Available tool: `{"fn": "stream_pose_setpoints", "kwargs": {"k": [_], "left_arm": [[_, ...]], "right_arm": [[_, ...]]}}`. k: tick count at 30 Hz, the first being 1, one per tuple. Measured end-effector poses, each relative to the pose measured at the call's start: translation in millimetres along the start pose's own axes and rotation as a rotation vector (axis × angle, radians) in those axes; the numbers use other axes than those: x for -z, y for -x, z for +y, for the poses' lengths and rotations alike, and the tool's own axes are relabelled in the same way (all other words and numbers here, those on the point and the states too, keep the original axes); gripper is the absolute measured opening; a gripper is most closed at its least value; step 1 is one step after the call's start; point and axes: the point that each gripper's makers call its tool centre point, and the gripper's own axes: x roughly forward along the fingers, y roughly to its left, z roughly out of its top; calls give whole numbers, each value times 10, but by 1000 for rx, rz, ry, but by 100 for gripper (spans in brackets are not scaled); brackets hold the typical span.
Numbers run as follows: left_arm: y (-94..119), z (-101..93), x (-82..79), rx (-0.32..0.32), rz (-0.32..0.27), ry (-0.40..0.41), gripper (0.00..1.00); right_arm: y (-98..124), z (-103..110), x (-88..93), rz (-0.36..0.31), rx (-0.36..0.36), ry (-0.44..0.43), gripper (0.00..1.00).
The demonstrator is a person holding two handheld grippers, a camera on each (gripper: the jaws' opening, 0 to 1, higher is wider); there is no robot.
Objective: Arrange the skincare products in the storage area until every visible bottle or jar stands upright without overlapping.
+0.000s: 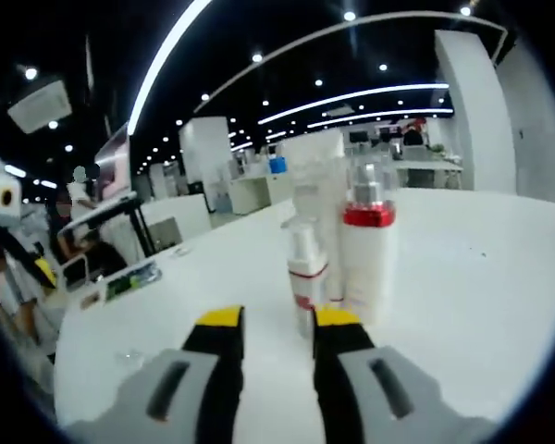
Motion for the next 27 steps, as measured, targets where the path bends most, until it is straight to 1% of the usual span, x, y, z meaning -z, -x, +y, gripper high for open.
{"fn": "stream_pose_setpoints", "kwargs": {"k": [1, 2, 3, 4, 6, 7, 8, 9, 10, 13, 14, 15, 16, 17, 18, 19, 20, 21, 22, 23, 24, 25, 26, 27], "left_arm": [[-7, -10, 2, 4, 2, -3, 67], [-8, -12, 2, 6, 2, -3, 67], [-11, -21, -1, 10, 1, -5, 67], [-13, -34, -8, 15, -2, -8, 67], [-13, -45, -10, 20, -8, -12, 67], [-14, -46, -6, 23, -13, -10, 67], [-13, -42, -1, 23, -14, -7, 67], [-9, -37, 2, 23, -16, -6, 67], [2, -24, 3, 24, -23, -5, 67], [36, 26, 12, 26, -40, 7, 67], [45, 54, 22, 29, -43, 14, 67], [48, 72, 29, 30, -43, 17, 67], [49, 89, 36, 33, -42, 18, 67], [47, 117, 39, 38, -42, 20, 66], [45, 138, 36, 40, -43, 22, 66], [44, 171, 21, 43, -46, 24, 66], [44, 181, 13, 44, -47, 24, 66], [56, 215, -21, 42, -54, 27, 66], [75, 249, -67, 38, -72, 34, 66], [84, 270, -102, 37, -90, 44, 66], [94, 283, -129, 40, -103, 57, 66], [100, 313, -138, 44, -109, 72, 66], [100, 339, -134, 44, -111, 75, 66], [105, 367, -131, 44, -115, 76, 66]], "right_arm": [[-4, 114, 8, 13, -54, 2, 27], [-4, 145, 7, 16, -66, 9, 28], [-10, 258, -4, 20, -113, 39, 28], [-11, 338, 15, 36, -149, 32, 28], [-19, 488, 25, 59, -199, 53, 30], [-27, 533, 94, 98, -233, 53, 31], [-28, 568, 149, 139, -247, 63, 34], [-32, 639, 191, 171, -281, 98, 37], [-34, 692, 222, 190, -309, 128, 38], [-33, 808, 341, 271, -375, 208, 39], [-27, 860, 365, 302, -401, 236, 40], [-26, 898, 373, 318, -420, 253, 42], [-23, 933, 407, 355, -441, 269, 43], [-22, 939, 437, 386, -447, 280, 45], [-18, 955, 480, 432, -458, 305, 46], [-17, 960, 493, 447, -462, 318, 47], [-9, 978, 537, 496, -480, 370, 47], [1, 996, 572, 529, -500, 404, 47], [11, 1017, 635, 582, -531, 456, 47], [26, 1021, 694, 625, -549, 486, 48], [39, 1016, 757, 673, -568, 528, 50], [47, 975, 827, 733, -575, 589, 51], [47, 972, 853, 758, -588, 614, 51], [48, 985, 879, 790, -608, 620, 51]]}}
